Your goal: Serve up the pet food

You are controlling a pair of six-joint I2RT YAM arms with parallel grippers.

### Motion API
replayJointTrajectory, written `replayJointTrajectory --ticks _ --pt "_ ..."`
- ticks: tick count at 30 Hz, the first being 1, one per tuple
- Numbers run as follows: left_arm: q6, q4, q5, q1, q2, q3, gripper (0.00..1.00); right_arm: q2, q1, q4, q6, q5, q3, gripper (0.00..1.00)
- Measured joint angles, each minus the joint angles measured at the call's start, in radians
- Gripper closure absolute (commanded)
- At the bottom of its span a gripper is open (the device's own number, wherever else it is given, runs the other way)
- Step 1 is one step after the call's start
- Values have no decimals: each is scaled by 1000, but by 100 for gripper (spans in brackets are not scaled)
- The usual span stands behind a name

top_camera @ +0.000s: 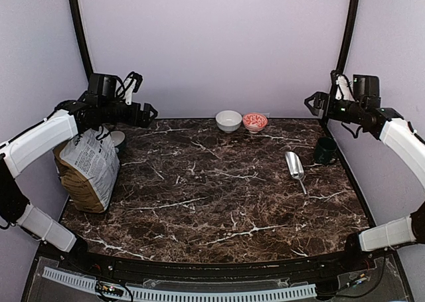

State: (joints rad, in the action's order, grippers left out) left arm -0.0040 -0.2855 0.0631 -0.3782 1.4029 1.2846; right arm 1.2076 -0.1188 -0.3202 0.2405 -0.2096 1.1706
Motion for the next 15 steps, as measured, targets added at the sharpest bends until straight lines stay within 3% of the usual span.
replayJointTrajectory --ticks 8,15 --pt "-1 -7 -92 0 32 16 13 22 -53 -24 -15 37 -2 1" --pt "0 -74 -147 0 170 150 16 33 -58 -20 6 76 -56 1"
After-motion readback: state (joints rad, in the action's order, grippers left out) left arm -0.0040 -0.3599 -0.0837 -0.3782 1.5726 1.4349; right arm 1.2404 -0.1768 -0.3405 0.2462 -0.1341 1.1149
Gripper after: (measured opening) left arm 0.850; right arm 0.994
